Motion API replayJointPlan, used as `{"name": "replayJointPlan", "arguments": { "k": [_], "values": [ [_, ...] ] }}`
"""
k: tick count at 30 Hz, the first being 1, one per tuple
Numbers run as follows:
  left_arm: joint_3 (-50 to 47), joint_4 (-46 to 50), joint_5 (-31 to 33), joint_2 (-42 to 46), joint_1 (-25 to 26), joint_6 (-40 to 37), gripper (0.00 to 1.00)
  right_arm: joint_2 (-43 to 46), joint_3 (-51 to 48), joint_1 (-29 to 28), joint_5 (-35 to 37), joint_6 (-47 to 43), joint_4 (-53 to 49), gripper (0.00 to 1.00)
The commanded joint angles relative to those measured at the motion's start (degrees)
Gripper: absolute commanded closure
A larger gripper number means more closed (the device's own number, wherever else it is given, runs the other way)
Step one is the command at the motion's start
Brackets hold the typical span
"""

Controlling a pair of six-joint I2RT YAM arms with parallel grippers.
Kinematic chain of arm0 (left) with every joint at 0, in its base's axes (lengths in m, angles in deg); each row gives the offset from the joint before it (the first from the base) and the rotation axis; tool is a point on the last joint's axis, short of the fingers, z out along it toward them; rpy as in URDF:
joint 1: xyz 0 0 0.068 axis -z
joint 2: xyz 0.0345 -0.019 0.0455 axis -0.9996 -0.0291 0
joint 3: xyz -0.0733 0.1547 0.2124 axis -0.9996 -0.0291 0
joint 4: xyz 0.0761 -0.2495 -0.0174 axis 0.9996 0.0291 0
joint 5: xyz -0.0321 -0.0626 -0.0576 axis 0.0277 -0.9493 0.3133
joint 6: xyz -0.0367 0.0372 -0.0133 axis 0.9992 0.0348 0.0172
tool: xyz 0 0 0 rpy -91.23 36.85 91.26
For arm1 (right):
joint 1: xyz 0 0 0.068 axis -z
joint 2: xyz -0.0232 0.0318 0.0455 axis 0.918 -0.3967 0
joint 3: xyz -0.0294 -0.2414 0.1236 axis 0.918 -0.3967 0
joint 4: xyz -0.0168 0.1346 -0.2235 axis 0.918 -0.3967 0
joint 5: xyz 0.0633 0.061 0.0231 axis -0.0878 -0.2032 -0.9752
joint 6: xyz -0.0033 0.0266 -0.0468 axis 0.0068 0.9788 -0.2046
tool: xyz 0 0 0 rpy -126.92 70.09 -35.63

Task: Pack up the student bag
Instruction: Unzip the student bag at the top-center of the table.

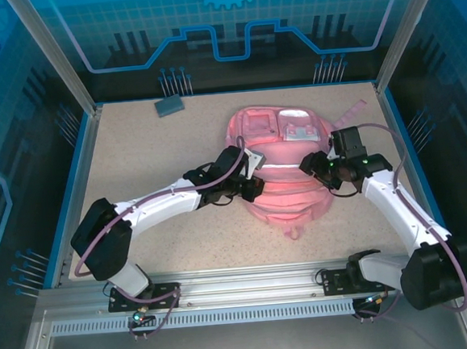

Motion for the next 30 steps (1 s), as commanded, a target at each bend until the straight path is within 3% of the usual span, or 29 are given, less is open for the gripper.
{"name": "replayJointPlan", "arguments": {
  "k": [1, 9, 15, 17, 23, 30],
  "values": [
    [2.3, 0.2, 1.5, 0.0, 0.1, -1.6, 1.0, -1.1, 0.5, -0.9, 2.8, 1.4, -1.7, 0.49],
    [1.4, 3.6, 5.5, 1.3, -1.2, -1.6, 1.0, -1.1, 2.4, -1.3, 11.6, -0.6, -4.9, 0.5],
    [1.9, 3.4, 4.8, 0.9, -1.2, -1.8, 1.0, -3.0, 2.0, -1.7, 9.2, -2.1, -3.7, 0.51],
    [2.2, 3.5, 4.7, 0.8, -1.2, -1.8, 1.0, -3.6, 1.8, -1.7, 7.6, -2.6, -2.7, 0.57],
    [2.0, 5.2, 6.7, 1.1, -2.1, -2.5, 1.0, -4.6, 3.1, -1.4, 10.9, -4.2, -2.7, 0.89],
    [-0.7, 6.6, 6.7, 4.1, -6.7, -2.4, 0.99, -5.3, 5.3, -0.9, 11.9, -6.1, -2.8, 0.97]
  ]
}}
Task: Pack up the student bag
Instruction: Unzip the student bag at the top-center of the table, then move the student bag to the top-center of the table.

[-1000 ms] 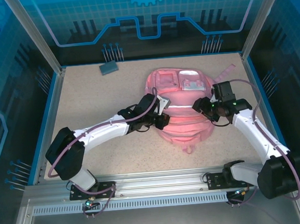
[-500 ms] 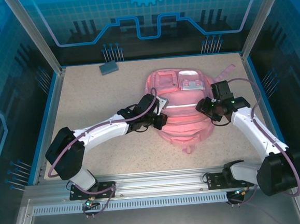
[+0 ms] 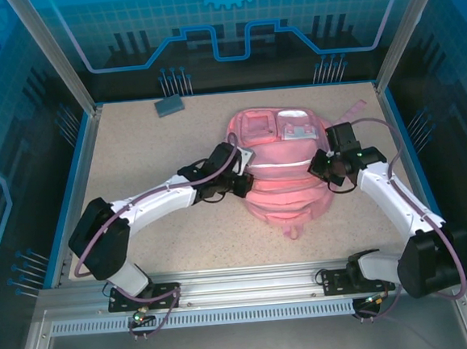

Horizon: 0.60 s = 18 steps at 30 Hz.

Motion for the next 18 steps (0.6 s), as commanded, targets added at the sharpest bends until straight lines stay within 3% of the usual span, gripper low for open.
{"name": "replayJointPlan", "arguments": {
  "k": [1, 4, 7, 11, 14, 18],
  "values": [
    [-0.8, 2.6, 2.7, 3.6, -2.7, -1.0, 0.88, -1.1, 2.0, 0.1, 1.4, -2.5, 0.8, 0.97],
    [-0.7, 2.3, 0.9, 4.8, -4.7, -0.1, 0.44, -1.4, 1.9, -0.1, -4.1, -2.9, 3.8, 0.97],
    [-0.4, 0.6, -1.3, 6.3, -9.3, 0.8, 0.19, -2.6, 2.1, -0.4, -9.6, -2.9, 6.6, 0.97],
    [4.0, -0.8, -0.3, 3.6, -18.4, 3.4, 0.06, -6.0, 3.4, -2.2, -14.1, -2.3, 9.5, 0.96],
    [11.4, 0.2, -0.2, -4.2, -25.5, 6.4, 0.04, -8.3, 4.8, -3.4, -15.1, -1.6, 10.8, 0.95],
    [24.1, 1.9, 2.4, -17.1, -30.7, 6.8, 0.05, -10.8, 6.5, -4.8, -16.6, -0.6, 12.3, 0.94]
  ]
}}
